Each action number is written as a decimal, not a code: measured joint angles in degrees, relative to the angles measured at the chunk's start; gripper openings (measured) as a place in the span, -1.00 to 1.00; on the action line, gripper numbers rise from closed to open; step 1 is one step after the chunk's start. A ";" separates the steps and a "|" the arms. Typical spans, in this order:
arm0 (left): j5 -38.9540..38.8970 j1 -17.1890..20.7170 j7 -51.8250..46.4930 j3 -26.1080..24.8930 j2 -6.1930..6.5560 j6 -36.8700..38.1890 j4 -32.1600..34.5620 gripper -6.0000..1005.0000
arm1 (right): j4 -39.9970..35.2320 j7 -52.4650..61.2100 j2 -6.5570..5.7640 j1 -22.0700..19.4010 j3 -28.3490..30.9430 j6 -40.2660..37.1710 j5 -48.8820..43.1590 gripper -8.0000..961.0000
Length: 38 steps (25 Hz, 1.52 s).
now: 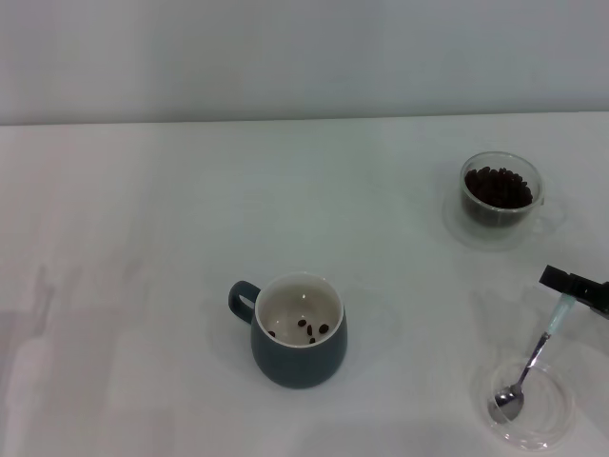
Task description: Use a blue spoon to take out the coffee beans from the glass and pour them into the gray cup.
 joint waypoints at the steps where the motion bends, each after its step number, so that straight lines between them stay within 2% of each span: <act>1: -0.02 -0.05 -0.01 -0.01 0.00 -0.04 0.03 0.46 | 0.00 0.01 -0.03 0.00 0.00 0.25 -0.03 -0.35; 23: -0.24 -0.21 -0.01 -0.01 0.00 0.19 0.29 0.46 | 0.08 0.01 -0.49 -0.01 -0.32 2.21 -0.33 -0.33; 28: -0.23 -0.22 -0.01 -0.01 0.00 0.29 0.29 0.46 | -0.20 0.00 -0.49 -0.33 0.03 2.05 -0.24 0.02; 29: -0.23 -0.22 -0.01 -0.01 0.00 0.30 0.29 0.46 | -0.35 -0.03 -0.49 -0.37 0.22 1.99 -0.13 0.03; 32: -0.23 -0.27 -0.01 -0.01 0.00 0.30 0.29 0.46 | -0.64 -1.24 -0.52 -0.54 3.41 0.78 0.03 0.07; 35: -0.23 -0.31 -0.01 -0.01 0.00 0.17 0.29 0.46 | -1.84 -6.33 -0.54 -1.13 9.04 -4.05 0.06 0.10; 38: -0.23 -0.35 -0.01 -0.01 0.00 0.09 0.29 0.46 | -5.65 -10.80 0.08 -1.89 11.78 -7.91 0.07 0.14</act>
